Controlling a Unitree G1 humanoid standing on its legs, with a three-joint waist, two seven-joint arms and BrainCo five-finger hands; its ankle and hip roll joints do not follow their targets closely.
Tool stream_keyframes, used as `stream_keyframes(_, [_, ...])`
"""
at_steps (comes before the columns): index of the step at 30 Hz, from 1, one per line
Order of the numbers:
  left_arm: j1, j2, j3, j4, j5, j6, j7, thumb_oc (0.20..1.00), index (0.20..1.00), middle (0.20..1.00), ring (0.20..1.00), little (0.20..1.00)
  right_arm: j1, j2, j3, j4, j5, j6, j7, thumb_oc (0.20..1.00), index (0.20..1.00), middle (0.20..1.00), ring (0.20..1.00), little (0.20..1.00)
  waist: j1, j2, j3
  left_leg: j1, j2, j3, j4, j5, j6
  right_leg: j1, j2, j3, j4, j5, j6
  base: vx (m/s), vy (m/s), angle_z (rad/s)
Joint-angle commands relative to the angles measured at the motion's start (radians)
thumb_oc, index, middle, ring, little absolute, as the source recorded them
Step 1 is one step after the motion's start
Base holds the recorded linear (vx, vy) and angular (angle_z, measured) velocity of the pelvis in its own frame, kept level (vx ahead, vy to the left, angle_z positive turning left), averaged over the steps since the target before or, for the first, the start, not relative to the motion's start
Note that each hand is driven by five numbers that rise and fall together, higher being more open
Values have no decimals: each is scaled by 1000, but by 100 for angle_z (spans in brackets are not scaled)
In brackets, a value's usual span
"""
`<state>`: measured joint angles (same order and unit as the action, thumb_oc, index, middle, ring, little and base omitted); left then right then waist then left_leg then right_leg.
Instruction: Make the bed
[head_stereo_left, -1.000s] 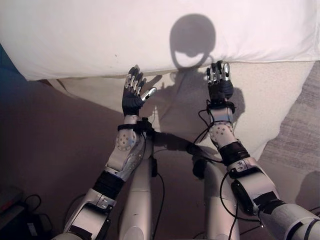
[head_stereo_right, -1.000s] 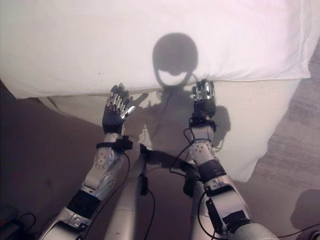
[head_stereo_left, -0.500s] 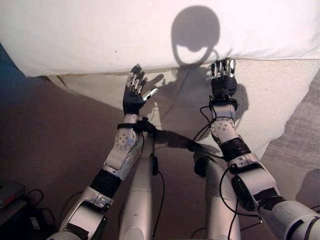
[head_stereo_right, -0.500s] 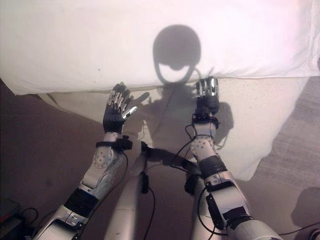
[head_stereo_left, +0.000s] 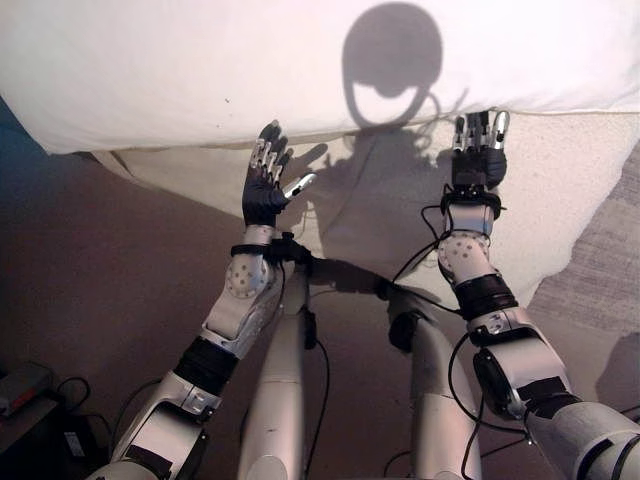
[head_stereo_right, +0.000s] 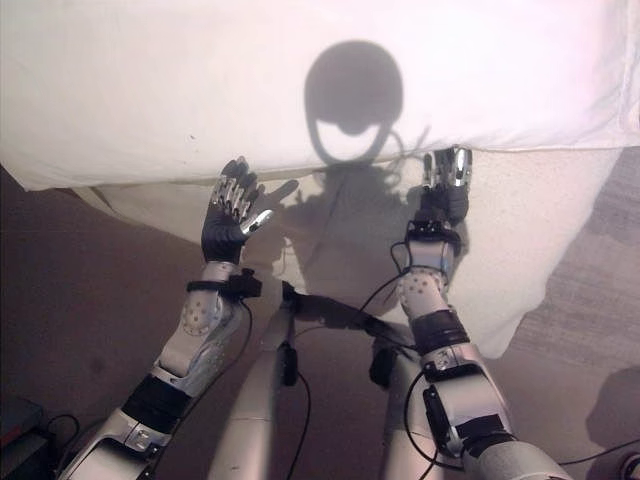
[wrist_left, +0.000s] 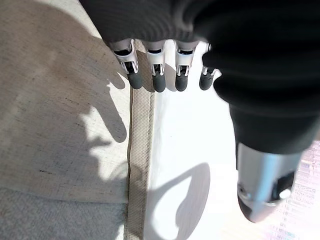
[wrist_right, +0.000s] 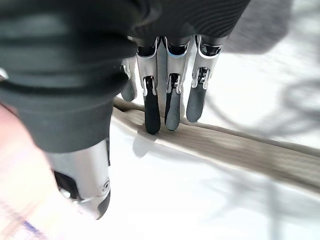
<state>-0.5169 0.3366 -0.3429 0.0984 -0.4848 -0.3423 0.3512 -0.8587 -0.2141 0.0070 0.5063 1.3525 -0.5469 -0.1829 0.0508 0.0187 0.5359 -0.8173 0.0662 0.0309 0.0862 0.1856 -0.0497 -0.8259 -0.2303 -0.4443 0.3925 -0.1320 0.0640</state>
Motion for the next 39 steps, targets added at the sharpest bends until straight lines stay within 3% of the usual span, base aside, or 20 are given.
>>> stream_keyframes(1, [12, 35, 3, -113, 55, -63, 1, 1000, 1000, 1000, 1000, 1000, 38, -34, -52, -97, -40, -87, -13, 1000, 1000, 1000, 1000, 1000, 5, -44, -16, 44, -18, 42, 103, -178, -40, 69, -27, 16, -206, 215, 126, 0, 0, 0])
stream_keyframes(15, [32, 62, 0, -140, 51, -61, 3, 1000, 1000, 1000, 1000, 1000, 20, -74, -92, -65, -48, -112, -74, 1000, 1000, 1000, 1000, 1000, -13, -62, -16, 36, -16, 53, 119, -190, -31, 56, -22, 33, -205, 220, 126, 2, -2, -3])
stream_keyframes(19, [36, 67, 0, -144, 49, -63, -5, 1000, 1000, 1000, 1000, 1000, 7, -104, -79, -47, -56, -88, -68, 1000, 1000, 1000, 1000, 1000, -14, -69, -16, 37, -15, 55, 120, -191, -31, 55, -19, 35, -205, 221, 126, 0, 0, 0])
stream_keyframes(23, [49, 81, 0, -158, 41, -63, -23, 1000, 1000, 1000, 1000, 1000, -35, -179, -21, 25, -87, -13, -63, 1000, 1000, 1000, 1000, 1000, -11, -83, -16, 34, -13, 57, 122, -190, -31, 56, -15, 33, -208, 225, 126, -3, -15, -1])
stream_keyframes(30, [55, 91, -3, -166, 36, -58, -41, 1000, 1000, 1000, 1000, 1000, -134, -226, 52, 104, -68, 57, -24, 1000, 1000, 1000, 1000, 1000, 3, -91, -16, 33, -9, 55, 115, -185, -35, 59, -15, 22, -215, 231, 128, 0, 0, 0])
stream_keyframes(39, [76, 102, 6, -177, 26, -59, -58, 1000, 1000, 1000, 1000, 1000, -218, -254, 135, 82, -60, 88, 25, 1000, 1000, 1000, 1000, 1000, 18, -89, -16, 25, -8, 52, 111, -181, -36, 55, -8, 11, -219, 236, 130, 0, 0, 0])
